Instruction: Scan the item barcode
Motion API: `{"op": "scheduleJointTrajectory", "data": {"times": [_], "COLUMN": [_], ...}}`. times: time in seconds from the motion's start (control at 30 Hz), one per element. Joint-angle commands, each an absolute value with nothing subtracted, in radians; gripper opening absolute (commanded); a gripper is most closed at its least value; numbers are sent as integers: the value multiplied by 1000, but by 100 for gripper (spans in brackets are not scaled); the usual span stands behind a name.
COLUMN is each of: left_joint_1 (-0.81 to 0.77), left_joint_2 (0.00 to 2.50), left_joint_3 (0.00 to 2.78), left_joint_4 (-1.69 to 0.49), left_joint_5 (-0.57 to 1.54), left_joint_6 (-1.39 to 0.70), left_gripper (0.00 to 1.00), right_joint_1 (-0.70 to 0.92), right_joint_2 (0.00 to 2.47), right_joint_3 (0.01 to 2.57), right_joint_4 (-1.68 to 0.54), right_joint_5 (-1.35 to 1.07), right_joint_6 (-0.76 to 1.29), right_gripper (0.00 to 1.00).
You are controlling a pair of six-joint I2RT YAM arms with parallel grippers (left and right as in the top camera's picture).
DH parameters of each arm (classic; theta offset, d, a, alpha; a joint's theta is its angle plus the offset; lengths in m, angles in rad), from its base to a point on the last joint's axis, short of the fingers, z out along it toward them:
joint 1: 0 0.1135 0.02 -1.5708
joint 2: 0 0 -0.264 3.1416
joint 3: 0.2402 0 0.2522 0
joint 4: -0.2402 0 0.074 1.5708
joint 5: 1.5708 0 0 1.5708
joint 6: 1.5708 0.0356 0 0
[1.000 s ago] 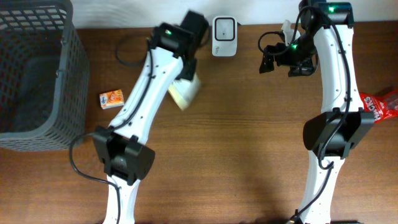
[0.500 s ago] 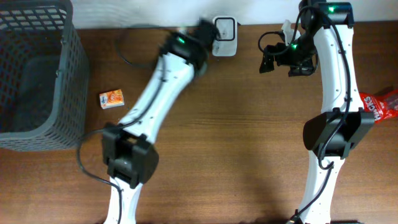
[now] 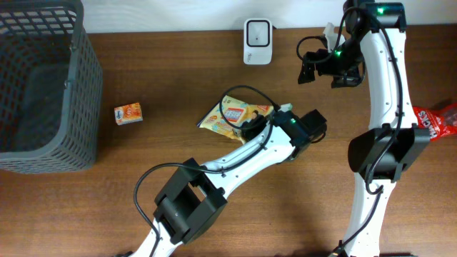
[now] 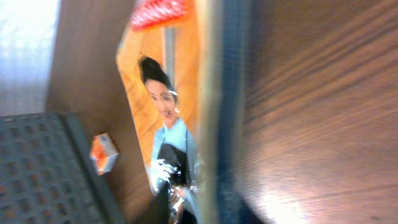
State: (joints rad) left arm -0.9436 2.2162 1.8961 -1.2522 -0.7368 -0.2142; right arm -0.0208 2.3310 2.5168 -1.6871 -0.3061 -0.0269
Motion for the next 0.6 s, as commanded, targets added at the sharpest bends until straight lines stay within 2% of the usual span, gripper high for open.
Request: {"op": "scheduleJointTrajectory", "data": {"times": [0.0,0.17,0.4,0.57], "left_joint_1": [-889,-793,-607,-489], "left_joint_2": [2205,2167,1970,1847], "left_joint_3": [1912,1998,2180,2183], "left_joint_4": [-1258,-1314,-1389,-1396], "left_joint_5": [-595,-410,-178,-20], "left_joint_6": [-242,-243,-179,-136], "left_gripper": [99,99,99,99], "right_joint_1": [-28,-28,-28,-28], "right_joint_2": [2305,2305,2305,2305], "right_joint_3": [2517,2517,2517,2517], "right_joint_4": [-1687,-1687,-1592,-1591], "right_joint_5": [-298,-298,-250,-262], "right_joint_6": [-30,-30,-30,-18], "right_gripper": [98,98,98,98]}}
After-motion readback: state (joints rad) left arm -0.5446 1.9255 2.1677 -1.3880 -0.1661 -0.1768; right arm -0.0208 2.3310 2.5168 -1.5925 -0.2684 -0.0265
